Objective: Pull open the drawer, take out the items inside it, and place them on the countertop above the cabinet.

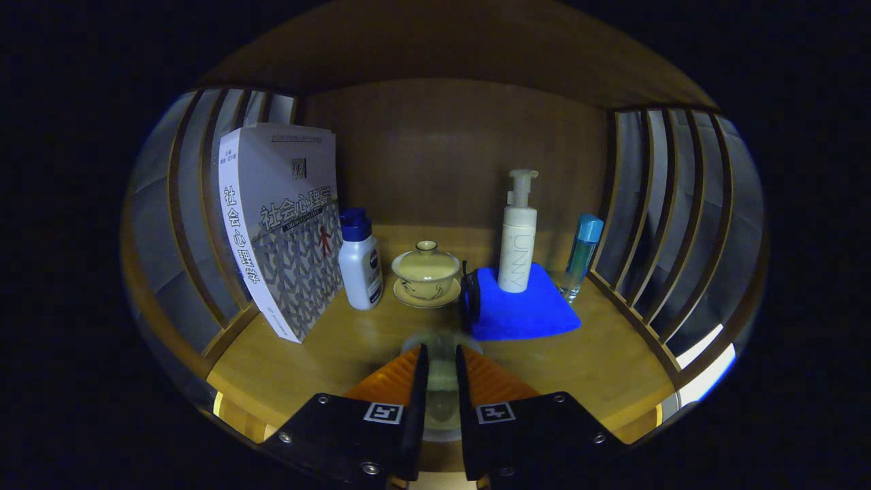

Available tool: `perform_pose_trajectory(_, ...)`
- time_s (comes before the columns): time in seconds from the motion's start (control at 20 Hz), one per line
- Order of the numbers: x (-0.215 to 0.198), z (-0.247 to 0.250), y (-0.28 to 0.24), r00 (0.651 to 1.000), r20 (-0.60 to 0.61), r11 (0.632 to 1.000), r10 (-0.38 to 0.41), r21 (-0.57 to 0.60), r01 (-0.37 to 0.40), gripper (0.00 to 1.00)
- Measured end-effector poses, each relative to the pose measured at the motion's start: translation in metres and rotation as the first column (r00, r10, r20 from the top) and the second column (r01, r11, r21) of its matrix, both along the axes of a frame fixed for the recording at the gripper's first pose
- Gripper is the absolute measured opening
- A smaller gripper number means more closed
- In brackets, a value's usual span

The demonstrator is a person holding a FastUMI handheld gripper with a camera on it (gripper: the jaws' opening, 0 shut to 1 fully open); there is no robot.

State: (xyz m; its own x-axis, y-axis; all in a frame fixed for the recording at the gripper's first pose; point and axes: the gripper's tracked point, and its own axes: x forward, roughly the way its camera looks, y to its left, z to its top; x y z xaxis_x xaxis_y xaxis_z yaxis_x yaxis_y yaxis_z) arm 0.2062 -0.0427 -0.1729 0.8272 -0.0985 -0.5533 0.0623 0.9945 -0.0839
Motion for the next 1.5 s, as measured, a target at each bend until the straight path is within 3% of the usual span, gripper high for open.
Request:
perform_pose_trajectory(0.1,0.001,0.011,0.002,0.999,0.044,1.0,0.006,-0.004,-0.006,0.34)
perform_pose_trajectory(0.3,-0.017,0.048,0.017,0.986,0.165,0.999,0.022,0.037,-0.028,0.96)
perform_pose_trajectory(0.6,-0.084,0.105,0.031,0.949,0.314,0.998,0.039,0.036,-0.053,0.96)
perform_pose_trajectory(0.9,-0.175,0.123,0.06,0.913,0.4,0.994,0.08,0.038,-0.104,0.96)
perform_pose_trajectory(1.25,-0.28,0.094,0.084,0.89,0.441,0.993,0.113,-0.017,-0.118,0.96)
perform_pose_trajectory(1.4,-0.315,0.048,0.083,0.912,0.385,0.99,0.142,-0.055,-0.13,0.96)
perform_pose_trajectory(1.5,-0.33,0.029,0.079,0.922,0.368,0.993,0.12,-0.062,-0.104,0.95)
